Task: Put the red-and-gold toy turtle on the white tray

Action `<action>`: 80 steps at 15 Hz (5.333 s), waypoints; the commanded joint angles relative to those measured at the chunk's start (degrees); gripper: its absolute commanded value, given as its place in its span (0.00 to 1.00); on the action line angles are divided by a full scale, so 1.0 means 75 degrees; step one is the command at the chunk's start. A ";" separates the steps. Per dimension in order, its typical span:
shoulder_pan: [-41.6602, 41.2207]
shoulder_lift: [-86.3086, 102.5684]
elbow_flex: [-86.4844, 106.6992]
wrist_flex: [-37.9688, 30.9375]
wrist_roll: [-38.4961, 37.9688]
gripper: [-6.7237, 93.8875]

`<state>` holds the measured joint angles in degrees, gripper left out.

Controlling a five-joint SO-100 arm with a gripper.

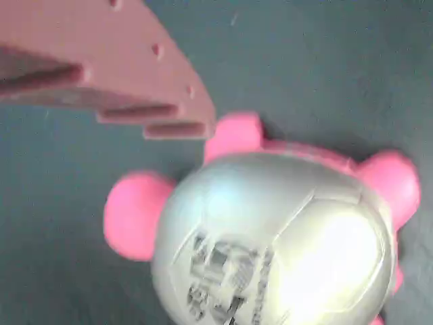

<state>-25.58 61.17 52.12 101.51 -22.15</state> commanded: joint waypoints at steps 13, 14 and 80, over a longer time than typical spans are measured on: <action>-0.0059 0.0047 0.0797 -0.0902 0.0633 0.71; -0.0059 -0.0082 0.0785 -0.0996 0.0680 0.71; 0.8391 -0.0914 -0.1758 -0.0867 0.2426 0.07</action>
<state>36.74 51.68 42.54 95.36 -2.81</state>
